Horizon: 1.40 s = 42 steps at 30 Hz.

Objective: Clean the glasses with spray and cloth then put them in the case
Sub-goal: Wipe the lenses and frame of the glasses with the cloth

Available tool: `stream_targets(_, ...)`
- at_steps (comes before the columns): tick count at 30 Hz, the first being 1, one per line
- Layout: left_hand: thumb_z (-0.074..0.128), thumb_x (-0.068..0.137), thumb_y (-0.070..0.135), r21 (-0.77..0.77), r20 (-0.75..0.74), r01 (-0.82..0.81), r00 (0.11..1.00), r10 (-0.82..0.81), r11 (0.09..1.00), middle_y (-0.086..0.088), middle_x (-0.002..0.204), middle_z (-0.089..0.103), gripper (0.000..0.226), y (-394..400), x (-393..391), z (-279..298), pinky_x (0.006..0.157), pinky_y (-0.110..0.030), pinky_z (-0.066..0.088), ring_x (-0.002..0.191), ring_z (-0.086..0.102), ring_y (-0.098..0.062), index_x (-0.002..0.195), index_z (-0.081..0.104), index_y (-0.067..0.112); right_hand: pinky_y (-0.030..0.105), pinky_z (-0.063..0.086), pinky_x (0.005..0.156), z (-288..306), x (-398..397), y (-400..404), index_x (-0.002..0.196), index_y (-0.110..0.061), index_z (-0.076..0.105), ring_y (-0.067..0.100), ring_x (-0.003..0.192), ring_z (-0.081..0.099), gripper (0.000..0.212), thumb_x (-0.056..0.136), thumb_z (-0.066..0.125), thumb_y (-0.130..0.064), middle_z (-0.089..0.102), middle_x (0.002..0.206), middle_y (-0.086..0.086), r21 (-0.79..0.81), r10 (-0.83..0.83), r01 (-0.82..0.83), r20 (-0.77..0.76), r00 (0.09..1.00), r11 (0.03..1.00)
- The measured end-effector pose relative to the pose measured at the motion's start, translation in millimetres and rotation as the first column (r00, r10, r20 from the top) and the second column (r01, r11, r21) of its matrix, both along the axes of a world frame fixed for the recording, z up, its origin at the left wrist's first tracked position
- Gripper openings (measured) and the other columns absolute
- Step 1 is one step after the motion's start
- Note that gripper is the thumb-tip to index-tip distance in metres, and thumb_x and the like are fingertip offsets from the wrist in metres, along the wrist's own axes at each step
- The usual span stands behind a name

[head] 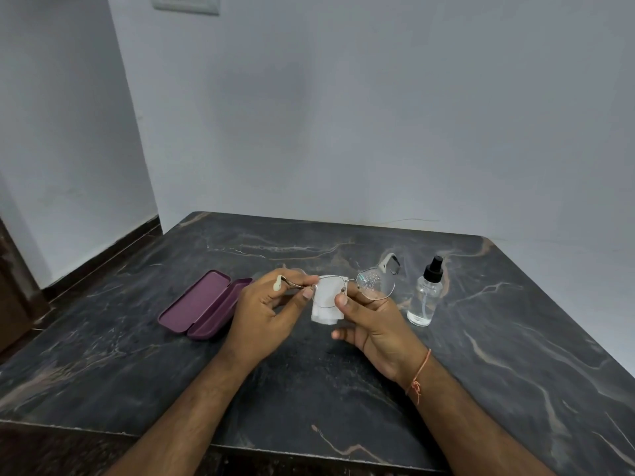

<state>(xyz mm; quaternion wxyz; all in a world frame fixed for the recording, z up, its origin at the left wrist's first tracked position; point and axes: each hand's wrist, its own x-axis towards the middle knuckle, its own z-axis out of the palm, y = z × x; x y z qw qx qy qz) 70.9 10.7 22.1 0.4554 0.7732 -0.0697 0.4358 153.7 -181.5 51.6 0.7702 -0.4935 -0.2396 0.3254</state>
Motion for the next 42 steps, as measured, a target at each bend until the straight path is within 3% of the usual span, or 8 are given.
stream_targets(7, 0.074, 0.102, 0.009, 0.026, -0.015, 0.032, 0.999, -0.032, 0.999, -0.003, 0.119, 0.080, 0.023, -0.1, 0.2, -0.9, 0.092, -0.048, 0.067, 0.114, 0.078, -0.025, 0.124, 0.082, 0.009, 0.030, 0.061, 0.069, -2.1, 2.2, -1.6, 0.125, -0.013, 0.077, 0.020, 0.095, 0.074, 0.063, 0.075, 0.094, -0.046, 0.077, 0.113, 0.013, -0.042, 0.135, -0.133, 0.033, 0.990, 0.990)
stream_targets(13, 0.073, 0.103, 0.017, 0.037, 0.018, -0.039, 0.999, 0.039, 0.999, 0.003, 0.120, 0.080, 0.022, -0.4, -1.0, 1.8, 0.096, -0.037, 0.065, 0.117, 0.077, -0.018, 0.123, 0.081, 0.021, 0.040, 0.064, 0.087, -2.9, 1.6, 0.2, 0.101, -0.012, 0.086, 0.022, 0.101, 0.077, 0.023, 0.082, 0.077, -0.021, 0.081, 0.109, 0.012, -0.060, 0.030, -0.032, -0.032, 0.999, 0.998)
stream_targets(16, 0.073, 0.104, 0.017, 0.007, 0.006, -0.043, 0.999, 0.043, 0.999, 0.001, 0.118, 0.080, 0.021, -2.0, -1.4, 2.0, 0.096, -0.034, 0.065, 0.116, 0.077, -0.020, 0.123, 0.083, 0.017, 0.038, 0.066, 0.084, -2.4, 3.7, 1.8, 0.107, -0.004, 0.081, 0.024, 0.099, 0.078, 0.029, 0.080, 0.078, -0.014, 0.080, 0.109, 0.015, -0.036, -0.038, 0.037, -0.048, 0.998, 0.999)
stream_targets(21, 0.072, 0.105, 0.017, 0.040, 0.011, -0.072, 0.997, 0.072, 0.997, 0.002, 0.119, 0.080, 0.021, -2.6, -2.3, 4.2, 0.094, -0.034, 0.066, 0.116, 0.077, -0.018, 0.123, 0.083, 0.014, 0.049, 0.061, 0.089, -2.9, 3.9, 2.5, 0.116, -0.003, 0.076, 0.027, 0.101, 0.079, 0.039, 0.079, 0.079, -0.014, 0.080, 0.116, 0.019, -0.054, -0.035, 0.033, -0.041, 0.999, 0.998)
stream_targets(27, 0.072, 0.105, 0.016, 0.057, 0.019, -0.094, 0.996, 0.093, 0.994, 0.000, 0.118, 0.080, 0.022, -2.0, -2.9, 3.7, 0.095, -0.034, 0.066, 0.115, 0.078, -0.018, 0.123, 0.082, 0.008, 0.037, 0.067, 0.079, -2.9, 5.0, 2.5, 0.113, -0.002, 0.077, 0.024, 0.098, 0.080, 0.035, 0.078, 0.078, -0.009, 0.081, 0.111, 0.017, -0.019, -0.065, 0.064, -0.058, 0.996, 0.998)
stream_targets(32, 0.073, 0.104, 0.013, 0.071, 0.031, -0.074, 0.997, 0.072, 0.995, 0.001, 0.119, 0.080, 0.020, -1.9, -2.3, 4.1, 0.093, -0.035, 0.066, 0.114, 0.078, -0.017, 0.122, 0.083, 0.011, 0.028, 0.062, 0.066, -2.9, 5.6, 0.2, 0.124, -0.002, 0.073, 0.024, 0.093, 0.077, 0.042, 0.083, 0.078, -0.013, 0.079, 0.113, 0.017, -0.028, -0.019, 0.019, -0.022, 1.000, 0.999)
stream_targets(38, 0.071, 0.105, 0.017, 0.073, 0.031, -0.093, 0.995, 0.090, 0.993, 0.003, 0.118, 0.081, 0.021, -0.3, -1.4, 3.4, 0.094, -0.036, 0.065, 0.114, 0.077, -0.015, 0.120, 0.084, 0.011, 0.037, 0.067, 0.078, -5.2, 3.0, 2.0, 0.130, 0.007, 0.066, 0.030, 0.105, 0.078, 0.061, 0.077, 0.084, -0.018, 0.077, 0.120, 0.021, -0.040, 0.031, -0.033, -0.043, 0.999, 0.999)
stream_targets(42, 0.073, 0.104, 0.013, 0.045, 0.028, -0.086, 0.996, 0.085, 0.995, -0.001, 0.117, 0.081, 0.020, -1.6, -1.2, 2.6, 0.093, -0.040, 0.067, 0.113, 0.079, -0.020, 0.120, 0.083, 0.009, 0.037, 0.066, 0.081, -3.9, 5.7, 2.8, 0.126, 0.002, 0.071, 0.029, 0.108, 0.077, 0.047, 0.081, 0.080, -0.009, 0.077, 0.123, 0.021, -0.013, -0.043, 0.042, -0.039, 0.998, 0.999)
